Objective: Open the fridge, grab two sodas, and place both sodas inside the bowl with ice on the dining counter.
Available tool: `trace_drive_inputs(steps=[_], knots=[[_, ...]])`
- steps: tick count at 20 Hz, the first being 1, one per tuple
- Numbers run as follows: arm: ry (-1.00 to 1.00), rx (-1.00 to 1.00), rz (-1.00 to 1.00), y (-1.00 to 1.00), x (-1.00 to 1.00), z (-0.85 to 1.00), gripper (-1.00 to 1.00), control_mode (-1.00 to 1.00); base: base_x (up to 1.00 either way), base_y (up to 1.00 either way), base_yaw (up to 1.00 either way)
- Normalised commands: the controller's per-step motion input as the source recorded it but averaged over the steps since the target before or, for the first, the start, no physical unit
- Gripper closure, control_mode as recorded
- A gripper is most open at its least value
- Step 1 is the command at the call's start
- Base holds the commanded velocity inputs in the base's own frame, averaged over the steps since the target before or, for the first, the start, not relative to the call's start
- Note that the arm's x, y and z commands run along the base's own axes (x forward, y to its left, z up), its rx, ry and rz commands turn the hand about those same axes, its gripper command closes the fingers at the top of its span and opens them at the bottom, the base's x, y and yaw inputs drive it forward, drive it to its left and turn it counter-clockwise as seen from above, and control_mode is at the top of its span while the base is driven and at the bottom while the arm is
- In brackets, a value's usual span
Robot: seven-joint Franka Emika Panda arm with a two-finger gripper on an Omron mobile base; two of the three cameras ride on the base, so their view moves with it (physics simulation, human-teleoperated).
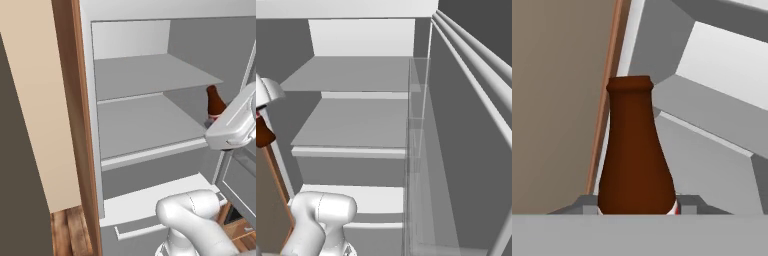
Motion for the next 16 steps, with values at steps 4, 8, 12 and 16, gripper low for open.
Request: trace_drive_inputs(steps=[4, 8, 12, 16], knots=[[0.03, 0.0, 0.0, 0.0, -0.05, -0.05, 1.0, 1.0, -0.1, 0.0, 0.0], [0.0, 0.0, 0.0, 0.0, 0.0, 0.0, 1.0, 1.0, -0.76, 0.0, -0.14], [0.0, 0.0, 0.0, 0.0, 0.0, 0.0, 1.0, 1.0, -0.96, 0.0, -0.31], [0.0, 0.0, 0.0, 0.0, 0.0, 0.0, 1.0, 1.0, -1.0, 0.19, -0.47]])
